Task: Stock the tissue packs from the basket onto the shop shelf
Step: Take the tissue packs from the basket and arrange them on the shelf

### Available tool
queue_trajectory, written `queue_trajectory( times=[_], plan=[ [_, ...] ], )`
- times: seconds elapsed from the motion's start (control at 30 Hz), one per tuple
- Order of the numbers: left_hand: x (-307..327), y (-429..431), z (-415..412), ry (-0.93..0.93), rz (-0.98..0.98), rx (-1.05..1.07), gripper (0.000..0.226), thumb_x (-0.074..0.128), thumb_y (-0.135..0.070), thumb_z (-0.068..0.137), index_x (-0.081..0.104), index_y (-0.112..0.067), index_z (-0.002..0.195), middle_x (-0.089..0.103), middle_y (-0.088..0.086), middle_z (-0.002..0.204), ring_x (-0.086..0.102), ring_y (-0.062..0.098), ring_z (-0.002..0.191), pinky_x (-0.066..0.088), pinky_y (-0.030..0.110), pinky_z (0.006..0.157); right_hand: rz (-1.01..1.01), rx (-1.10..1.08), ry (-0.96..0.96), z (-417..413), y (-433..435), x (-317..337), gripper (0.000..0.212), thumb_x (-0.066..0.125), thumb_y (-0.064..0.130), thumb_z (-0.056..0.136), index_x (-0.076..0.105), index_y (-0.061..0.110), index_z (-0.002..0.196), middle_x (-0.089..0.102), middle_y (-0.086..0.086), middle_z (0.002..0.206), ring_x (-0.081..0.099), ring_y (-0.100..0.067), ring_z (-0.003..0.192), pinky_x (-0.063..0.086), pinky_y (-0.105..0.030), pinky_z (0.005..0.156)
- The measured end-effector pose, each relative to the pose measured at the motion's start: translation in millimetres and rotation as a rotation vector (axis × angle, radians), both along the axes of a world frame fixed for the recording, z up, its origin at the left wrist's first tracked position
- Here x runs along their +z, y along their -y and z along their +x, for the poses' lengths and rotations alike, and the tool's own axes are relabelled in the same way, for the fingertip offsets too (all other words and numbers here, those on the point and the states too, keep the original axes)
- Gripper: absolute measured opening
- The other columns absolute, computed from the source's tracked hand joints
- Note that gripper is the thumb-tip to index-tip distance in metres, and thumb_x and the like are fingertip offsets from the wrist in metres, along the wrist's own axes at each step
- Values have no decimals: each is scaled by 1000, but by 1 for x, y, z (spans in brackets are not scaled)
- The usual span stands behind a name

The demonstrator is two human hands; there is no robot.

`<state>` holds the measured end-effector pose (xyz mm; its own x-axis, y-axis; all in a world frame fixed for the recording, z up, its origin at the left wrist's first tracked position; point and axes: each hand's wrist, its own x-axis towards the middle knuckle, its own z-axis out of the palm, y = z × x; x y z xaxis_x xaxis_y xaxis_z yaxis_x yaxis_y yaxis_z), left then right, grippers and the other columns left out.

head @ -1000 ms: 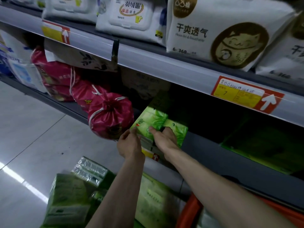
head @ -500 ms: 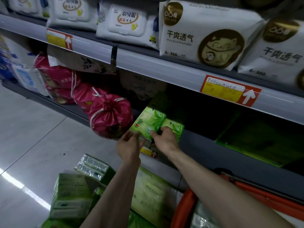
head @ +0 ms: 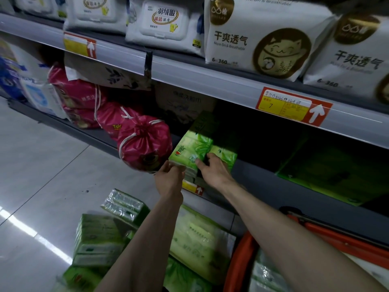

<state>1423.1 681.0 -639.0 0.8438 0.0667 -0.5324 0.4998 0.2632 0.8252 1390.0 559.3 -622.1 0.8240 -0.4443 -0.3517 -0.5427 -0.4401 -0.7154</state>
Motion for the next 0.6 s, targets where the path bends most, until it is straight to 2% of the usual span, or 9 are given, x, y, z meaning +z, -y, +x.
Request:
queue_trajectory(
  times=[0.1,0.2,0.23,0.3,0.37,0.43,0.53,0.57,0.6],
  plan=[
    [6,-4,-3,-30,57,-76,59,73,0,80,62,-5,138,74,7,108,68,22,93,56,36,85,63,-68,18,0,-1,-1,61,54,51,106,49,14,154,61,-10,147,61,-30,131,51,-37,106],
    [16,-10,-8,-52,86,-139,20,70,4,83,71,-7,101,66,5,89,61,24,88,52,37,83,43,-101,28,-5,-3,4,39,53,50,104,64,17,122,71,-8,115,70,-31,107,49,-32,81],
    [20,-12,-9,-48,99,-164,16,69,5,85,70,-11,89,64,3,86,60,25,88,52,38,84,24,-75,32,-8,-4,7,33,54,48,103,62,19,114,71,-7,109,70,-32,104,48,-31,78],
    [27,-19,-11,-19,122,-207,20,69,5,86,70,-14,83,64,5,83,60,26,90,53,39,84,-6,13,16,-18,-10,19,33,55,45,101,63,19,119,73,-9,107,69,-30,102,51,-34,81],
    [35,-28,-18,15,147,-268,22,68,6,88,71,-12,100,66,8,82,60,28,91,54,41,85,-35,119,4,-31,-17,34,46,57,44,98,61,18,135,74,-12,111,69,-29,103,55,-37,85],
    [42,-36,-29,51,140,-372,44,66,6,89,62,-3,131,67,15,87,60,30,90,52,40,83,-49,209,-5,-49,-24,47,45,58,43,97,62,18,134,74,-10,110,69,-29,101,57,-39,84],
    [52,-53,-42,146,218,-598,52,67,3,88,57,4,139,67,23,96,63,29,83,56,27,64,-95,310,-18,-79,-33,63,33,58,41,96,66,20,119,70,-7,109,68,-28,100,54,-35,75],
    [55,-59,-44,202,313,-705,50,66,6,90,57,3,140,70,22,99,65,29,84,56,24,62,-131,341,-31,-90,-36,66,30,57,44,94,67,21,111,69,-7,108,67,-30,100,48,-32,69],
    [57,-65,-44,284,471,-824,54,67,8,90,57,0,142,72,21,105,67,29,90,58,26,67,-175,373,-55,-98,-38,68,31,56,48,90,65,23,105,68,-8,107,66,-31,101,43,-30,66]
  ],
)
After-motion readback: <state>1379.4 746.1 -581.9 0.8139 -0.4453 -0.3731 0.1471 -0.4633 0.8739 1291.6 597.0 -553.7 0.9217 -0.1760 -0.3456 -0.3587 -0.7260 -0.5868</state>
